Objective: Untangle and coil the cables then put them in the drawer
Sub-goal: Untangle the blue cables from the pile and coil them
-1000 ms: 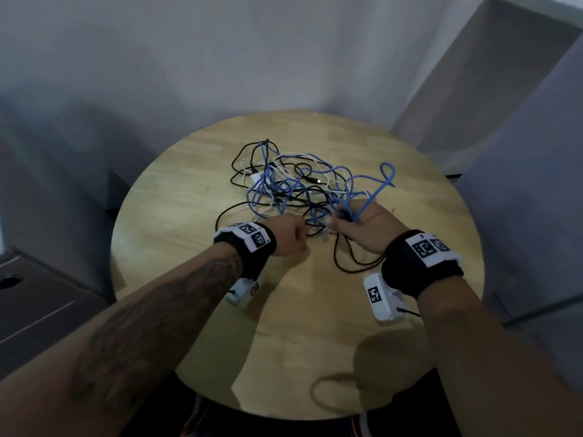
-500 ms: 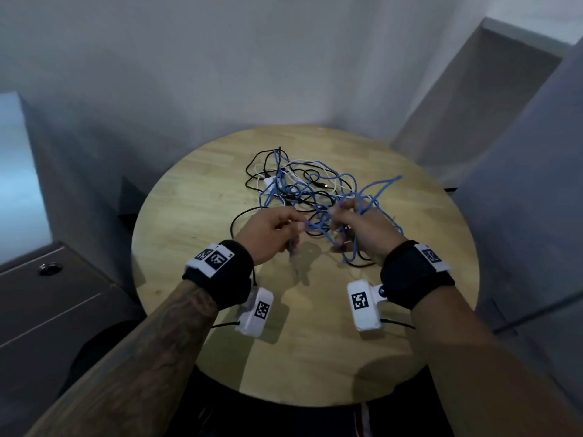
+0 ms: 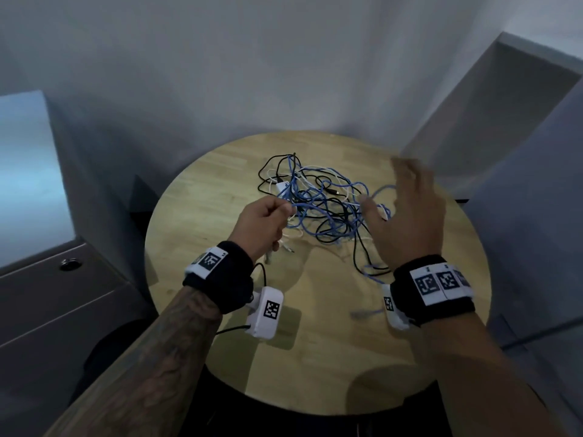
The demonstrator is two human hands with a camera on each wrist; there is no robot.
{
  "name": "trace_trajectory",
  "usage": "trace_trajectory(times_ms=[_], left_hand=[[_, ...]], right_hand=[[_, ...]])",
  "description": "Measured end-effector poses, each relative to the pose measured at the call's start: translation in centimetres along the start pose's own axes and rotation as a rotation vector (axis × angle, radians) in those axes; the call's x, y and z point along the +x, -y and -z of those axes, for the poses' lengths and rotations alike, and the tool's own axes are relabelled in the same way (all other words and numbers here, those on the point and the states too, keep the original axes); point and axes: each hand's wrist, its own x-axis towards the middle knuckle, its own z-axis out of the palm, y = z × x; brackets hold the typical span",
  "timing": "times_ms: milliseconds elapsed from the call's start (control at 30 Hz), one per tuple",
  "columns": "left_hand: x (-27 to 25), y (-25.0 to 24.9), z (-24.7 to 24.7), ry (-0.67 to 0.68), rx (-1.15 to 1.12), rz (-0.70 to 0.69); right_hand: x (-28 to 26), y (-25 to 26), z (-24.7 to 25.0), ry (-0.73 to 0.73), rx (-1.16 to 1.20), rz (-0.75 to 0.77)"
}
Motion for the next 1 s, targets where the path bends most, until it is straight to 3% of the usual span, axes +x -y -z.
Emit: trace_trajectory(times_ms=[67,167,267,367,433,533,600,767,900,1000], left_hand=[[-0.1,-0.3,-0.5,0.041,-0.083,0.005],[-0.2,-0.5,-1.1,0.111,-0.186,-0.007],[-0.3,-0.7,-1.1,0.168,-0.129,0.114],[-0.5,-1.2,-1.2,0.323,-0.134,0.309],[-0.4,-1.4,-1.2,0.439,-0.309,0.367],[0.0,-1.6,-1.0,0.577,-0.680,0.292],[0.4,-1.6,-0.7,0.544,-0.788,0.207],[1.1,-1.0,-0.1,0.260,-0.780,0.105],[1.5,-0.3,0.1,0.177,-0.675,-0.005],[1.7,0.0,-0.2,0.130,-0.474,-0.095]], right_hand=[[-0.6,1.3,-1.0,0.073,0.009,0.192],[-1.8,2.0,-3.6,0.249,0.097,0.269],[-1.1,1.4,-4.2,0.209,0.328,0.100],[-0.7,1.4,-3.4,0.220,0.648,-0.160],[-1.1,1.2,-3.6,0.229,0.634,-0.201],[-1.4,0.3,-4.8,0.330,0.564,-0.224],[-2.1,0.5,-5.5,0.499,0.550,-0.165],[-4.3,4.1,-5.0,0.830,0.553,-0.009],[-4.0,4.8,-3.4,0.893,0.507,0.077],[-3.7,5.3,-1.6,0.838,0.652,0.035]])
